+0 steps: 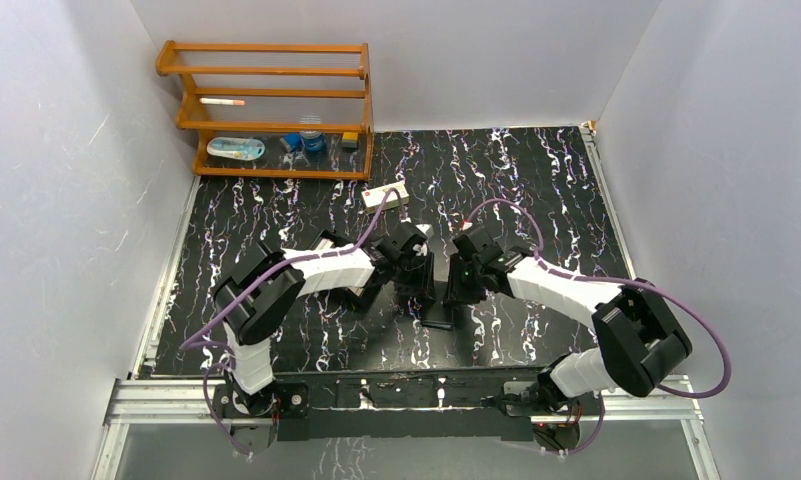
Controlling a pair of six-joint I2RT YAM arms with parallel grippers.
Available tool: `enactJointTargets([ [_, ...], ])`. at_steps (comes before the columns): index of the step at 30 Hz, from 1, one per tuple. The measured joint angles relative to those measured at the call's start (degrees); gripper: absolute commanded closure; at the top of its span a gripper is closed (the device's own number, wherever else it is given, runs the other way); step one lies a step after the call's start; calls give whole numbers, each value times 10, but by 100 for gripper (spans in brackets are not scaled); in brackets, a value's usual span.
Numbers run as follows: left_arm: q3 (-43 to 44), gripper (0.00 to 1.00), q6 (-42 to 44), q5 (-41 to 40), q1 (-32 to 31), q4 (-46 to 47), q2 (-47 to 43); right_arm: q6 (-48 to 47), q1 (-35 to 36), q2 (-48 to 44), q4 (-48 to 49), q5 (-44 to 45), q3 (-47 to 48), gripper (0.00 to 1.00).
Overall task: Put the credit cards into the card holder
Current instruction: Close the card holder at the center of the board.
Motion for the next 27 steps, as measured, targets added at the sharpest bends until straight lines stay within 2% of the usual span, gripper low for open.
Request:
enactJointTargets([
  [9,-87,70,-71,30,-6,61,-47,66,37,-16,-29,72,3,67],
  [20,-121,68,-123,35,-8,95,-68,107,90,-15,-89,133,47,66],
  [27,-170,63,-155,28,-9,118,-149,164,124,-16,-136,183,76,66],
])
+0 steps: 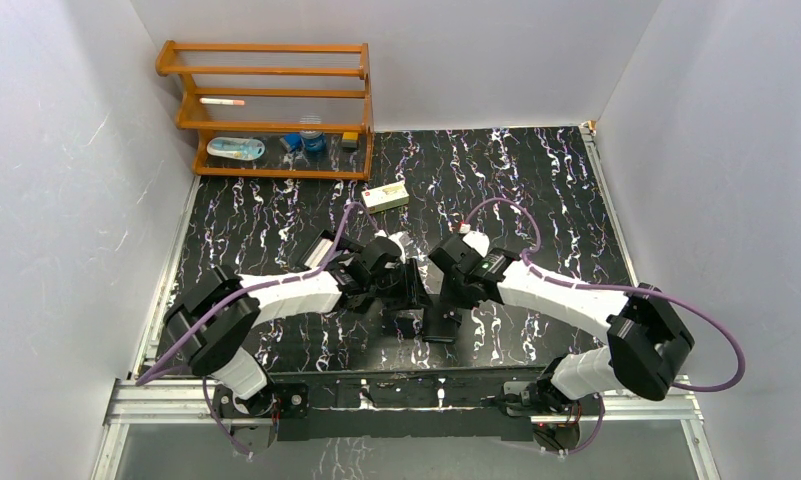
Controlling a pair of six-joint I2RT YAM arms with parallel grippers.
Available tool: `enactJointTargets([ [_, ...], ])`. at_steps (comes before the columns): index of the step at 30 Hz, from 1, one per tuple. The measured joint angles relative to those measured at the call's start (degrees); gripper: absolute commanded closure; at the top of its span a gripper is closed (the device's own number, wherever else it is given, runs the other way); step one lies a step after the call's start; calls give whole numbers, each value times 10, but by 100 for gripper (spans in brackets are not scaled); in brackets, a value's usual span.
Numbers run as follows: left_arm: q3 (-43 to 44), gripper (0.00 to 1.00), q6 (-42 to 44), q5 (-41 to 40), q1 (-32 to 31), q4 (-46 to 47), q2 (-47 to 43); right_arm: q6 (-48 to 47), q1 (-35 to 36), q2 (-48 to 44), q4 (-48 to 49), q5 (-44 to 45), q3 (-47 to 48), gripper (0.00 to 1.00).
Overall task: Put the credit cards into the card holder
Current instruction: Close the card holder at the center of the board.
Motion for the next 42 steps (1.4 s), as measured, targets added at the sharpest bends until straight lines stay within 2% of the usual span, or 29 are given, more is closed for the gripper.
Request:
enactJointTargets([
  [4,-19,63,-4,-1,0,23,-27,32,14,0,-24,21,0,64],
  [13,-30,63,-3,1,0,33,-27,63,29,36,-49,43,13,63],
  [23,-30,63,3,1,0,29,-27,72,47,64,-60,48,22,74],
  [28,-30,63,7,1,0,29,-27,72,54,64,-66,53,26,63],
  [37,-30,63,14,0,0,27,-27,71,78,81,-92,69,56,64],
  [42,-30,63,17,0,0,27,-27,62,78,81,-82,71,52,59],
])
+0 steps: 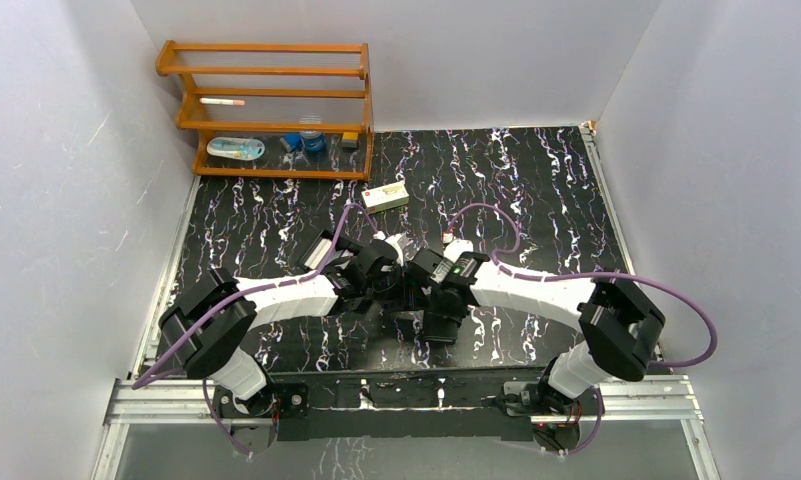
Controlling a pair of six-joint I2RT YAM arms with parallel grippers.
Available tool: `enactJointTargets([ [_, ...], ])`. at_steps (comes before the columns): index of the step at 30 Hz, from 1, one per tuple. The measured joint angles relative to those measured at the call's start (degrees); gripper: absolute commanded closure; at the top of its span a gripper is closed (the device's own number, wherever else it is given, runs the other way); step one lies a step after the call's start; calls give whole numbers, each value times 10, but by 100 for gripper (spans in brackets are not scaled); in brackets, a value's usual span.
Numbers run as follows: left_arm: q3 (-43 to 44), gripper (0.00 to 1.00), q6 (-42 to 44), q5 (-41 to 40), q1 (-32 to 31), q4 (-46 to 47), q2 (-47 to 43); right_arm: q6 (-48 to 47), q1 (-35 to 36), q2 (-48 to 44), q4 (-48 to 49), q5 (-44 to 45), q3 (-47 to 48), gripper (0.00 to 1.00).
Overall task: Put the credit cards into the card holder
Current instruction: Close the card holder at the center of the board.
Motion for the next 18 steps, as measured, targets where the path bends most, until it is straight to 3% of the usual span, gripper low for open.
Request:
enactJointTargets([
  [7,1,63,5,0,-1,0,3,-13,-8,-76,44,-6,-42,52],
  [11,5,63,12,0,-2,-1,18,-17,-53,-158,98,-40,-100,50],
  [18,20,63,25,1,-2,-7,37,-21,-132,-205,156,-100,-181,48],
])
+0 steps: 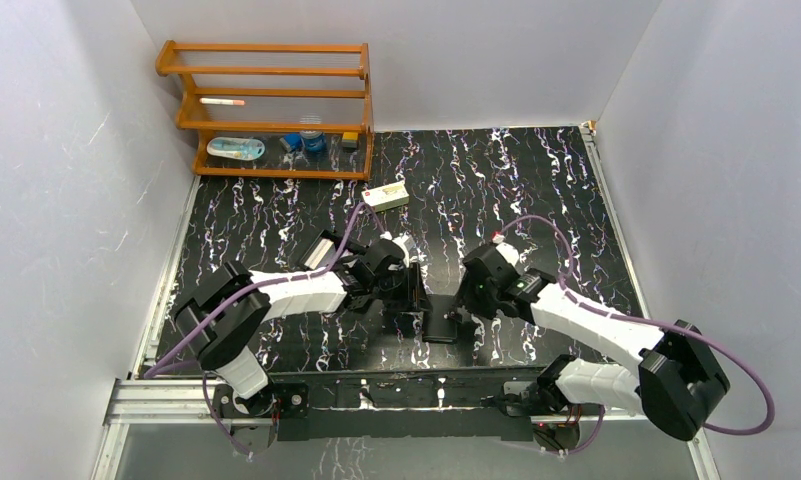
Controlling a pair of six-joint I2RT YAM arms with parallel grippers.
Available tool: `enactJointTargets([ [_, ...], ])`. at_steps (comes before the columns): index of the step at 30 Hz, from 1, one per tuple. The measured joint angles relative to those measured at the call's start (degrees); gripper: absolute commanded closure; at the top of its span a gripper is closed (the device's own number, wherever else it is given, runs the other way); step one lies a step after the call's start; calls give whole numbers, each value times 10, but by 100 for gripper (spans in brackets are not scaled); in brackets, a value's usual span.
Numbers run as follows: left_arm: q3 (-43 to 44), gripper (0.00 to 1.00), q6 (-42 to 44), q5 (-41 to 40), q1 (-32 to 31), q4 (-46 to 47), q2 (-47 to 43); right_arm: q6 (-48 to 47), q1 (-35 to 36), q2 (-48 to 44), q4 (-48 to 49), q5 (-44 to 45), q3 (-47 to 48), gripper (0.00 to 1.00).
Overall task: Put the credit cards into the card holder
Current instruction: Close the card holder at the center of the board.
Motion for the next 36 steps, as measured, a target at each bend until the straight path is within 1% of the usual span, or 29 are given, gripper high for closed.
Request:
enactJointTargets([
  [5,17,63,14,0,0,-7,23,8,-41,-50,48,-50,-76,48],
  [8,19,63,19,1,0,-11,28,15,-54,-72,73,-80,-112,54],
  [11,19,63,24,1,0,-13,29,19,-59,-87,117,-111,-142,59],
  [14,22,63,29,0,0,-21,37,31,-74,-112,168,-137,-195,63],
  [20,37,63,41,-1,0,-34,51,11,-91,-119,221,-165,-221,69],
  [28,65,65,60,-2,0,-49,72,-61,-102,-124,250,-192,-231,70],
  [32,70,67,66,-3,0,-56,75,-89,-108,-123,253,-204,-231,65],
  [36,81,68,81,-7,0,-75,77,-106,-115,-128,251,-213,-231,64],
])
